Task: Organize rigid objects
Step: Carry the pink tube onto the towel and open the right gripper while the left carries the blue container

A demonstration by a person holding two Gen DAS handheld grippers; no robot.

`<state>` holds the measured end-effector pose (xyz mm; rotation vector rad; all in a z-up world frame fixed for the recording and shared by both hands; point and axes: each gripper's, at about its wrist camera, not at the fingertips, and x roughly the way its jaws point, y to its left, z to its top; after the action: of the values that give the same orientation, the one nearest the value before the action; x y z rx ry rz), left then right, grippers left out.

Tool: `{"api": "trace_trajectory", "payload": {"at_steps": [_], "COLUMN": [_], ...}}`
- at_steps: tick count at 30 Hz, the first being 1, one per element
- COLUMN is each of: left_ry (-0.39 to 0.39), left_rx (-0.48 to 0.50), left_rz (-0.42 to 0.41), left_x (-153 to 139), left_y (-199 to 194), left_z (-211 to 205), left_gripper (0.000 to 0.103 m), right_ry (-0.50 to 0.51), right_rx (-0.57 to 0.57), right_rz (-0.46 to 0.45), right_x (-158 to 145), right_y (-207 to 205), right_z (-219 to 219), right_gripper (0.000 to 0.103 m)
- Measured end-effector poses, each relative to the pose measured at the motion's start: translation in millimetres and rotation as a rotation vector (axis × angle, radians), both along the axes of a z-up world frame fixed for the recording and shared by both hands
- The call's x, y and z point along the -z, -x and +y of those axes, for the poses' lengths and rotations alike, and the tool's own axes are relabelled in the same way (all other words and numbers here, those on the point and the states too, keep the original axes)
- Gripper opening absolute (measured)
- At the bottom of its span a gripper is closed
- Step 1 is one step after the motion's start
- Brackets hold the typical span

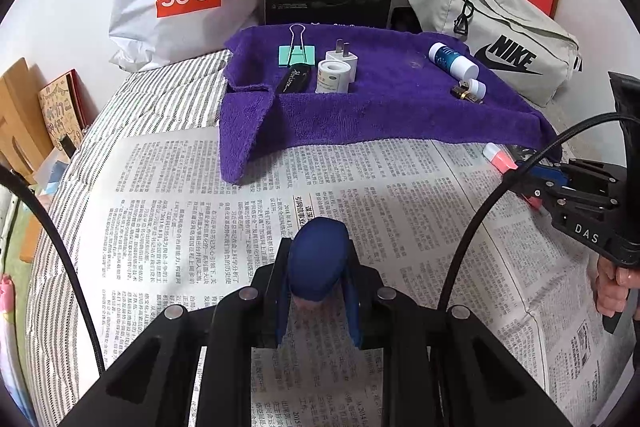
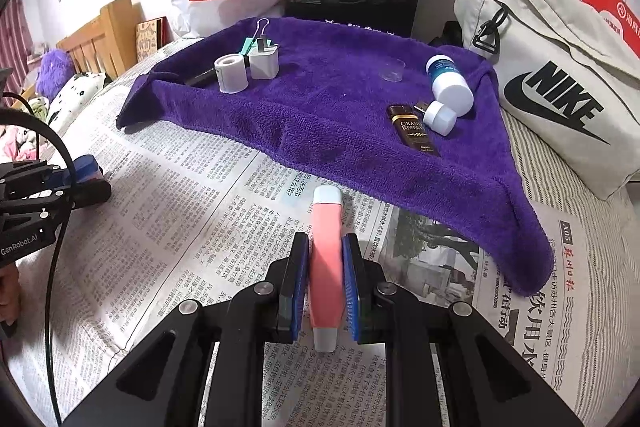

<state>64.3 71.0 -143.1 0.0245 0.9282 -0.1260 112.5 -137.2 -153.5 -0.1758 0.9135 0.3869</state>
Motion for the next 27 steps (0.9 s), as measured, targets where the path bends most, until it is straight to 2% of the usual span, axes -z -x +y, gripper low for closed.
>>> {"api": "trace_trajectory", "payload": {"at_steps": [7, 13, 19, 22, 27], "left_ry": [-0.014, -0.003, 0.019, 0.059, 0.076], "left_rx": [0.000, 0.001, -0.018, -0.045, -0.063], "left_rz": [-0.001, 0.002, 0.032, 0.053, 0.009], "left_x": [0.3, -0.3, -2.8, -7.1, -31.3], "left_y": [0.1, -0.1, -5.0, -7.2, -4.6], "left_z": [-2.0, -2.4, 0.7, 5.9, 7.3], "left_gripper": [0.022, 0.021, 0.021, 0.021, 0.021], "right_ry": [0.007, -0.042, 0.005, 0.013, -0.008], "right_rx": [-0.001, -0.012, -0.075, -0.077, -0.085], "right_rz": [-0.004, 0.026, 0.062, 0.044, 0.025], "right_x": [-0.1, -1.2, -6.8, -17.9, -39.2], "right_y": [1.3, -1.2, 2.5, 9.3, 16.2], "right_z": [1.1, -7.2, -9.4, -13.7, -19.2], "right_gripper": [0.017, 0.017, 0.017, 0.017, 0.017]}}
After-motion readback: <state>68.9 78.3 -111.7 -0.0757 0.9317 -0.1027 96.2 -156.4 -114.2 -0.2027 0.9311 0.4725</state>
